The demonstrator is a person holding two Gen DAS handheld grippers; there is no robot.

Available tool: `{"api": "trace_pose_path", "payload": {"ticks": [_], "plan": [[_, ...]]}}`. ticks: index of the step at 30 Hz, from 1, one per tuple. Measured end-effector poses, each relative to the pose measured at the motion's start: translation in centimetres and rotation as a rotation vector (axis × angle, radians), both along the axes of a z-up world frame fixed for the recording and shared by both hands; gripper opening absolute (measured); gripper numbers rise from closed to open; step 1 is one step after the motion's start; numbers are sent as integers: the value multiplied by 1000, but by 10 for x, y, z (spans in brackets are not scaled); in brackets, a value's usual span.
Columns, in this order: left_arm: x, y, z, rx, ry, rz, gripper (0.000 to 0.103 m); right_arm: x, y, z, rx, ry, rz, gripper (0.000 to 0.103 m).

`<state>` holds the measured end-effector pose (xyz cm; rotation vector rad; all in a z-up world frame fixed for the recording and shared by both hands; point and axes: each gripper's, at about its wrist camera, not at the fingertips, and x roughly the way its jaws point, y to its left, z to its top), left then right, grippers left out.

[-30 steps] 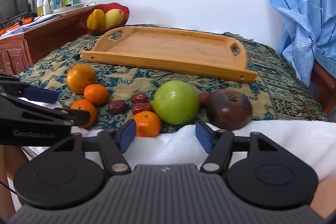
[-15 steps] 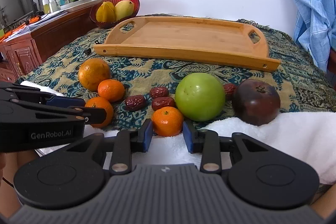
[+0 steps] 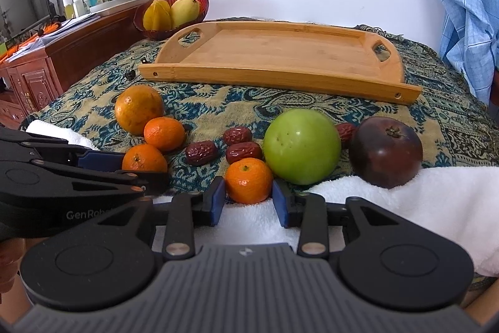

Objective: Organize fruits
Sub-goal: 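Lower the left tool onto the small mandarin and close its fingers while the right tool grasps another mandarin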

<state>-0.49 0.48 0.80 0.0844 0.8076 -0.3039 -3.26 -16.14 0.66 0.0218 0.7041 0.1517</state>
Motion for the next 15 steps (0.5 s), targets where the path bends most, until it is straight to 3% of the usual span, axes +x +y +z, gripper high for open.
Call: {"api": "trace_pose_path", "payload": {"ticks": [8, 15], "plan": [[1, 1, -1, -13, 3, 6, 39, 2, 0, -2, 0, 4, 2, 56], [1, 1, 0, -10, 3, 7, 39, 3, -1, -3, 1, 6, 4, 56]]}}
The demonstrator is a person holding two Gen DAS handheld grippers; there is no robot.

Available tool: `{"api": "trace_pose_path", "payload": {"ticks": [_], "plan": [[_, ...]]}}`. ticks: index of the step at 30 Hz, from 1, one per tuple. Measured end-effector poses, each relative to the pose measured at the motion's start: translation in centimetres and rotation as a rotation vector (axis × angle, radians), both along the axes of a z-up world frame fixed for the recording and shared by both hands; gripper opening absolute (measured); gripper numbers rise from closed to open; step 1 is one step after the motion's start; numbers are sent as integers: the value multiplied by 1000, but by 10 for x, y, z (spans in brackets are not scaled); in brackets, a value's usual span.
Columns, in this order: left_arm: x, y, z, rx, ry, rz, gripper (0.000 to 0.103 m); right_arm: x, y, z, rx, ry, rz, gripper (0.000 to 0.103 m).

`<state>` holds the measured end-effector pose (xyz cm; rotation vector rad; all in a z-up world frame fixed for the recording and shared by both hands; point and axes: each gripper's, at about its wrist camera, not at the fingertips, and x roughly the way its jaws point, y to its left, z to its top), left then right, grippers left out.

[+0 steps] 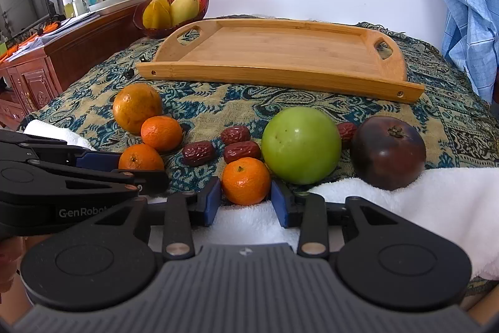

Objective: Organize fruits
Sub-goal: 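Lower the left tool onto the small mandarin and close its fingers while the right tool grasps another mandarin, then lift the mandarins and carry them over the bamboo tray with both tools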

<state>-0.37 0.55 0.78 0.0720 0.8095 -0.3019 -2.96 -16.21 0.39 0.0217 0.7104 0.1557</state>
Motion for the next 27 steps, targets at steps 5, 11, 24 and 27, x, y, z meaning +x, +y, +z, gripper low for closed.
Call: {"api": "trace_pose_path", "payload": {"ticks": [5, 11, 24, 27], "plan": [[0, -2, 1, 6, -2, -1, 39, -1, 0, 0, -1, -3, 4, 56], [0, -2, 3, -2, 1, 9, 38, 0, 1, 2, 4, 4, -8, 40], [-17, 1, 22, -17, -44, 40, 38, -17, 0, 15, 38, -33, -37, 37], [-20, 2, 27, -22, -57, 46, 38, -23, 0, 21, 39, -54, -31, 36]]}}
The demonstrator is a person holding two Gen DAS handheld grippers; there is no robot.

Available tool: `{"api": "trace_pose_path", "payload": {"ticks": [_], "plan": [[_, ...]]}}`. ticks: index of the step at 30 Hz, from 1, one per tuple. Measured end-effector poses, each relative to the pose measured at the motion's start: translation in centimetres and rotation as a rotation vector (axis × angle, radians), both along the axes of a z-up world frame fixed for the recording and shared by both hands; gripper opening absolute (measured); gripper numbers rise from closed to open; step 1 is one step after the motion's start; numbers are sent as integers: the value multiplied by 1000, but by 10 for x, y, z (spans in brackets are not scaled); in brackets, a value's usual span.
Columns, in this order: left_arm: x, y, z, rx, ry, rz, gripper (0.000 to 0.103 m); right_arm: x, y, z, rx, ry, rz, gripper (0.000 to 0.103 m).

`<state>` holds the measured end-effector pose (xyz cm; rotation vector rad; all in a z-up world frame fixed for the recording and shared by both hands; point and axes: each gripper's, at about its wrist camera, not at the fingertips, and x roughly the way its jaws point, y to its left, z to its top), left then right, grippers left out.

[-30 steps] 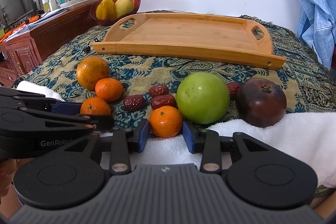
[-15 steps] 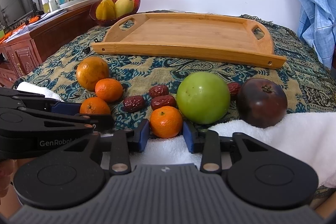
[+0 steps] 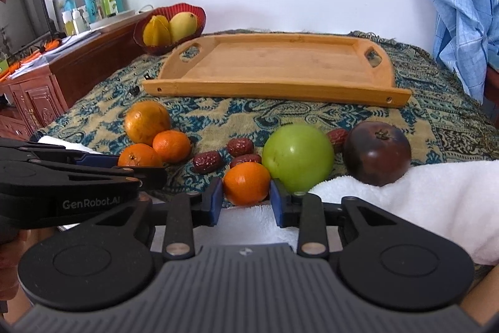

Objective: Organize fruits
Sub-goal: 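Lift the mandarins and carry them over the bamboo tray with both tools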

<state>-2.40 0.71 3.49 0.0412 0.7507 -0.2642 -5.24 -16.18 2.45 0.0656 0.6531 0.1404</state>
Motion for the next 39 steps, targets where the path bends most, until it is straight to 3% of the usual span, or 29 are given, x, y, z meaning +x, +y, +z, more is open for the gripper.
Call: {"api": "trace_pose_path", "payload": {"ticks": [13, 17, 27, 28, 30, 39], "plan": [[-5, -2, 1, 16, 1, 9, 38, -2, 11, -7, -48, 4, 31, 36], [-3, 1, 0, 15, 4, 18, 38, 4, 13, -10, -51, 19, 39, 54], [2, 4, -1, 20, 11, 26, 38, 20, 12, -20, 1, 59, 35, 55], [2, 4, -1, 19, 11, 27, 38, 21, 12, -21, 4, 61, 36, 55], [2, 5, 0, 17, 10, 28, 38, 21, 11, -21, 10, 61, 37, 39], [2, 10, 10, 0, -18, 33, 38, 9, 10, -4, 22, 16, 30, 38]]}}
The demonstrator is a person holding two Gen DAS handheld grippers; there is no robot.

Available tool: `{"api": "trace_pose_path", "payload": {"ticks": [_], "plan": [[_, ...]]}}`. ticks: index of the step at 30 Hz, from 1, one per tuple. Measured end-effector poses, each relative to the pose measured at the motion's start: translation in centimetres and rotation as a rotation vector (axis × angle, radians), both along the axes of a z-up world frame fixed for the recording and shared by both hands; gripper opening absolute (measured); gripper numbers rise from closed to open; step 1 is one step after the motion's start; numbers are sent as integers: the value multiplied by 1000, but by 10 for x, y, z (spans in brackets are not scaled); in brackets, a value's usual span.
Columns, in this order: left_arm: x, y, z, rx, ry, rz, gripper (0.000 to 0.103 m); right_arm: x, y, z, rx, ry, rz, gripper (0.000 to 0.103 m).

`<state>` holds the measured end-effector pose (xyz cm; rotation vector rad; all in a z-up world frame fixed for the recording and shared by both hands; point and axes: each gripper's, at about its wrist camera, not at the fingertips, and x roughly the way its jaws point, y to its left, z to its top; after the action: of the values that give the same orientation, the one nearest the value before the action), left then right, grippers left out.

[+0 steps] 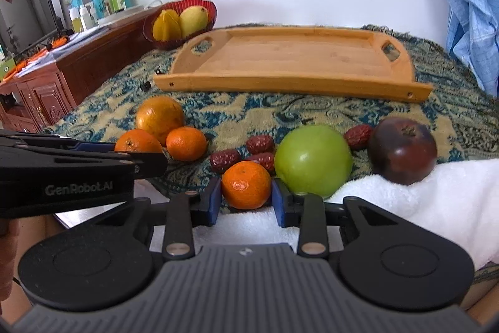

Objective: Organize fruits
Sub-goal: 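Lift the mandarins and carry them over the bamboo tray with both tools, then lower the mandarins onto the tray and open both tools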

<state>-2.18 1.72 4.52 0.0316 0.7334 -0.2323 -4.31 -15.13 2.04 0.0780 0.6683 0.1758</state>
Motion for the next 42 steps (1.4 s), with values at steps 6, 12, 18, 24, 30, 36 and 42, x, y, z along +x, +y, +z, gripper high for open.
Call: {"api": "trace_pose_path", "payload": {"ticks": [6, 12, 18, 24, 30, 36, 42], "plan": [[2, 1, 11, 1, -26, -8, 38, -6, -5, 19, 8, -63, -33, 38], [12, 0, 25, -6, -42, -18, 38, -3, -20, 38, 22, -110, -75, 38], [29, -3, 47, -47, -60, -37, 38, 8, -35, 51, 20, -129, -113, 38], [53, -9, 70, -74, -60, -53, 38, 27, -51, 70, 28, -134, -134, 38], [91, -18, 84, -89, -70, -39, 38, 59, -71, 86, 36, -150, -136, 38], [137, -24, 86, -115, -57, -33, 38, 104, -92, 88, 57, -154, -160, 38], [190, -34, 73, -127, -8, -18, 38, 151, -103, 81, 75, -157, -167, 38]]}}
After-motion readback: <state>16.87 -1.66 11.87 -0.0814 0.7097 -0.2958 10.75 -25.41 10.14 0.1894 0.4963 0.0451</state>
